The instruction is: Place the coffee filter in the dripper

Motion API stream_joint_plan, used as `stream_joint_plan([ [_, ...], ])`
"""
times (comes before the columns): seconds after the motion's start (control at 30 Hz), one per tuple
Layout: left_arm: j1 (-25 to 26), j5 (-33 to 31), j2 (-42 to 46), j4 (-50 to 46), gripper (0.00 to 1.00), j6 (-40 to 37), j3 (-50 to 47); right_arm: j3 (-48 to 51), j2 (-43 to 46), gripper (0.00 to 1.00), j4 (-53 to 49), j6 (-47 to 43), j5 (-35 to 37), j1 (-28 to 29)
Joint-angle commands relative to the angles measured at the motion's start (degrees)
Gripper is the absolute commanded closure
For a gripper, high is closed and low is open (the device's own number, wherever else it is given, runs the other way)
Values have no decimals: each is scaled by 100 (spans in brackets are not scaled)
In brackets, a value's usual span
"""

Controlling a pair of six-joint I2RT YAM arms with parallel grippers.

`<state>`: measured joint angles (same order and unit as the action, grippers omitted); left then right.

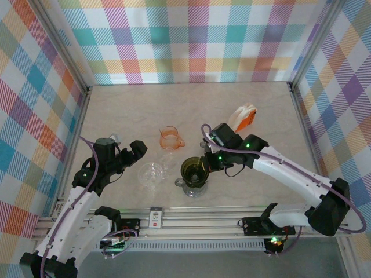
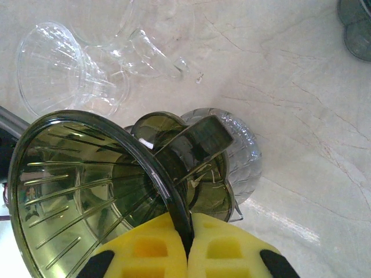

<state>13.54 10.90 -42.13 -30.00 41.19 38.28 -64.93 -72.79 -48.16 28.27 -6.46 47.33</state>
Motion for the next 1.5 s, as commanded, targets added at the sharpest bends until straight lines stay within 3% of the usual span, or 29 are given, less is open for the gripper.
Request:
stream_joint_plan([
  [0.0, 61, -35, 38, -51, 0, -69, 67, 49, -42, 100, -62, 101, 13, 42],
  [0.23, 65, -22, 47, -63, 0, -85, 83, 137, -61, 98, -86, 174, 33, 40],
  [0.3, 61, -9, 62, -43, 0, -77, 77, 164, -54, 89, -72, 196, 38, 44],
  [0.47, 65, -33, 107, -30, 0, -59, 58, 191, 9, 55, -3, 247, 138, 47],
  [0.6, 63, -17, 86, 3, 0, -16, 64, 173, 169, 43, 45, 298, 409, 42],
  [0.8, 61, -241, 86, -3, 0, 209, 56, 70, 654, 27, 47, 315, 1468, -120],
  [1.1, 63, -190, -99, -189, 0, 197, 109, 160, 537, 18, 1021, 522, 2019, -1943],
  [1.23, 61, -75, -79, -175, 0, 175, 54, -145, -223, 2, 1377, 658, 1982, -2666],
  [1.47, 61, 5, 112, -131, 0, 64, 13, -929, -1697, 1, 1628, 1147, 2247, -3218],
])
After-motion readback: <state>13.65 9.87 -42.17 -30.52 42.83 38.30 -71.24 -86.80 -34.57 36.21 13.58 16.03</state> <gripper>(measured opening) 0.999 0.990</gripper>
